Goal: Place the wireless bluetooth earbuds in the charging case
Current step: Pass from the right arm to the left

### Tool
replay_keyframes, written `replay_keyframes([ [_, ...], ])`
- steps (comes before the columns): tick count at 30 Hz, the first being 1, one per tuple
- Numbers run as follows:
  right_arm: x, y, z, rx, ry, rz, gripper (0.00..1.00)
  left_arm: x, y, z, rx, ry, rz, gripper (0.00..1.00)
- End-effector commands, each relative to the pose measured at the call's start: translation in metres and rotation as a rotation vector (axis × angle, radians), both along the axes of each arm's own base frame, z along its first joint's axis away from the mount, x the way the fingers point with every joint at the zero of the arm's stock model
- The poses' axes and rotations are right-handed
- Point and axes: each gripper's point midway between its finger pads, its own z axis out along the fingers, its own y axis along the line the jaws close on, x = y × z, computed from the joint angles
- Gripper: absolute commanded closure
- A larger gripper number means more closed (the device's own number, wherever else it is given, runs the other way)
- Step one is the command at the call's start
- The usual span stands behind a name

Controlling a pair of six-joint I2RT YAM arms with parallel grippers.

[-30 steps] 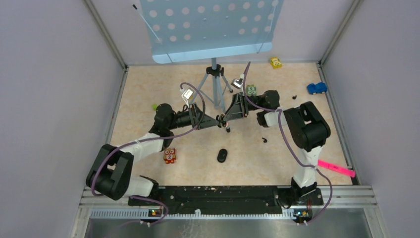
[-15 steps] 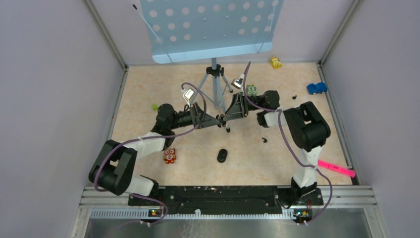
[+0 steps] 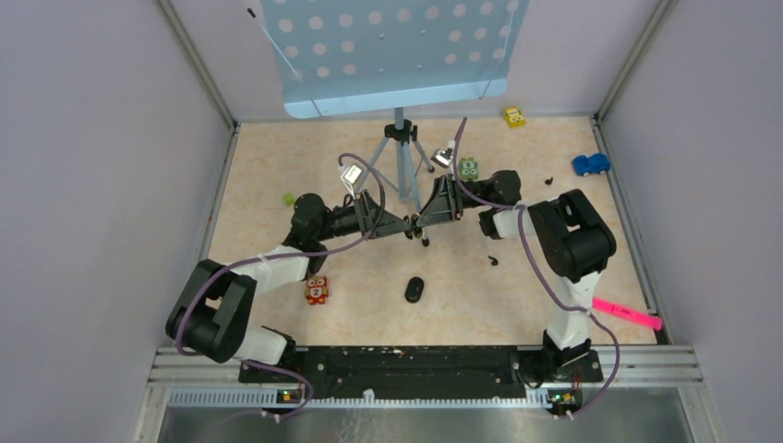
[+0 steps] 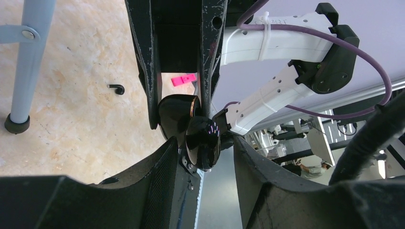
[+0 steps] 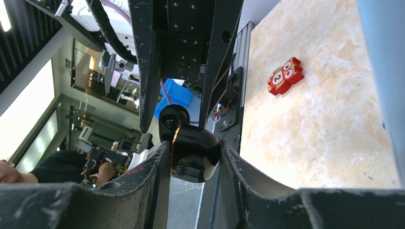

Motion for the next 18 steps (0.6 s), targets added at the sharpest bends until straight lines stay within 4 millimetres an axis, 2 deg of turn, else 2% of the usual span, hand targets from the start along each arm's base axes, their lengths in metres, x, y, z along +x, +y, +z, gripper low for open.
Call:
replay_keyframes([
  [1,-0.0114,0.0,0.0171,0.099,-0.225,0.003,1.0,0.0032,-0.003,0.019,-0.047,-0.065,-0.005,0.49],
  [12,-0.0122,-0.0005,0.0174,0.099,-0.224,0.0,1.0,0.0016,-0.0045,0.0144,-0.039,-0.047,-0.012,0.59],
  [18,-0.0129,-0.0008,0.0163,0.098,-0.219,0.0,1.0,0.0018,-0.0041,0.0125,-0.033,-0.035,-0.004,0.74],
])
